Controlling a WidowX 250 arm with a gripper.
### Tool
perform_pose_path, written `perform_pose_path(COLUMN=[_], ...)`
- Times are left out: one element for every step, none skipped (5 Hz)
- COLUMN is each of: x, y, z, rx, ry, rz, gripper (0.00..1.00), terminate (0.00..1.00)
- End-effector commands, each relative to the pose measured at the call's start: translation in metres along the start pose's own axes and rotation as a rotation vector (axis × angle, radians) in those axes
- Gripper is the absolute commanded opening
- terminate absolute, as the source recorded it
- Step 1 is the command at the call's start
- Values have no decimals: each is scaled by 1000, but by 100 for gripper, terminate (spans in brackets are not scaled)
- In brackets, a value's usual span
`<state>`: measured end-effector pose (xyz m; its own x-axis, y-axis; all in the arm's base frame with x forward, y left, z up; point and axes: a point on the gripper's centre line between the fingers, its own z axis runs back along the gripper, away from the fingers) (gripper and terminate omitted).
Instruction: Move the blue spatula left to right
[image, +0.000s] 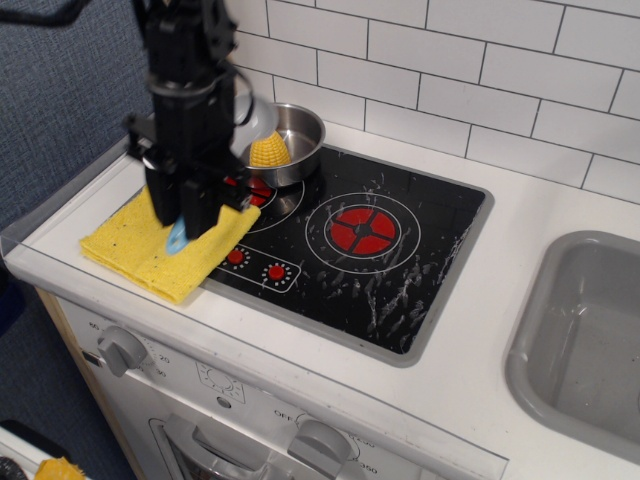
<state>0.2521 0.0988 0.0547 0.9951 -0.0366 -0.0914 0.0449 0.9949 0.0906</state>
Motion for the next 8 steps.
perform_pose_path(x=[-7,-12,-18,-18,-17,-14,-9,-6], y=[22,26,29,29,27,25,20,17], z=[-6,-5,0,-1,-1,2,10,13], rx=[31,43,58,47,48,62,90,54], ry=[70,86,76,90,87,53,-40,-186], rz=[51,58,59,52,47,21,-30,-52], gripper=[0,0,0,100,100,100,100,100], terminate=[0,0,0,0,0,0,0,0])
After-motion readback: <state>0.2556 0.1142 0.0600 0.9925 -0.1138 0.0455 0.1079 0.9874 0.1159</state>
